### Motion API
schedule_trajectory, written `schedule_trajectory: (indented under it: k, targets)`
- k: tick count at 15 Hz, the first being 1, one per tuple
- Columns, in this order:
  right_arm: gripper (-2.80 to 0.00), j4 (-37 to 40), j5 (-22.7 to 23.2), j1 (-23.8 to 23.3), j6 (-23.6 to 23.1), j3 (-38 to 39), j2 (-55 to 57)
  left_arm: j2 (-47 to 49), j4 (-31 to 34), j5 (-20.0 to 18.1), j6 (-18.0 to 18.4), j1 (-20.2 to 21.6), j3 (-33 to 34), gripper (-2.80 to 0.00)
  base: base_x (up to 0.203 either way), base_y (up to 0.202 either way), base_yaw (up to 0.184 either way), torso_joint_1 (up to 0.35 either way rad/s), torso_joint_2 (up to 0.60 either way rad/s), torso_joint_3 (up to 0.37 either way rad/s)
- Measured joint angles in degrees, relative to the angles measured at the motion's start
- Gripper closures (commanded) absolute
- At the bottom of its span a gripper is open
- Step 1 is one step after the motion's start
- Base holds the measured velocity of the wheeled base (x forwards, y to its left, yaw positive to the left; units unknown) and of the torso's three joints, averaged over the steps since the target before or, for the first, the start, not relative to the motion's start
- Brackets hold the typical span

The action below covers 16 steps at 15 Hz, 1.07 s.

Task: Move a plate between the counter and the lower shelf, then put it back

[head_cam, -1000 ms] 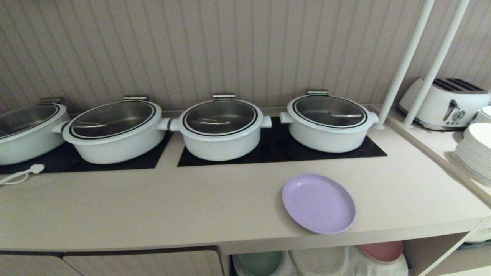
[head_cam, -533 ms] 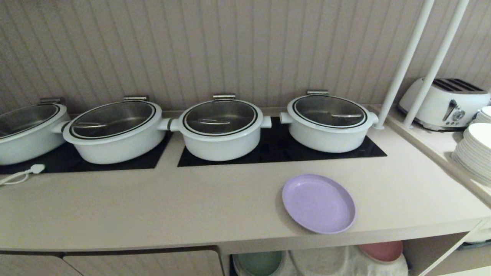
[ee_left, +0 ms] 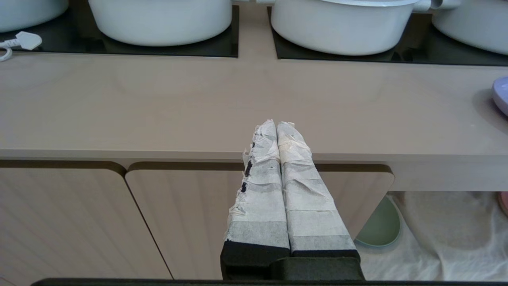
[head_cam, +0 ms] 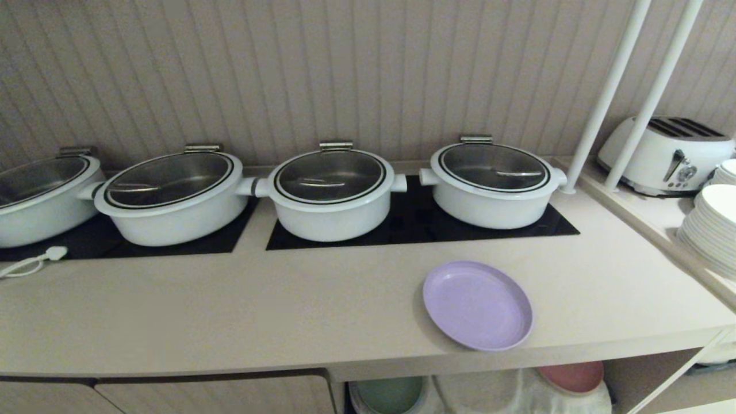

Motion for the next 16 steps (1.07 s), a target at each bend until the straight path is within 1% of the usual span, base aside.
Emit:
schedule_trajectory:
  k: [4, 8, 16]
  targets:
    - [0.00, 0.4, 0.1, 0.2, -0.2, 0.0, -3.3, 0.0, 0.0, 0.0, 0.0, 0.0, 0.0, 0.00, 0.000, 0.000, 0.000, 0.000, 0.00, 0.000]
    - [0.00, 0.3, 0.1, 0.3, 2.2, 0.0, -3.9, 0.0, 0.0, 0.0, 0.0, 0.0, 0.0, 0.00, 0.000, 0.000, 0.000, 0.000, 0.00, 0.000]
    - [0.00, 0.4, -0.1, 0.3, 2.1, 0.0, -4.0, 0.0, 0.0, 0.0, 0.0, 0.0, 0.0, 0.00, 0.000, 0.000, 0.000, 0.000, 0.00, 0.000]
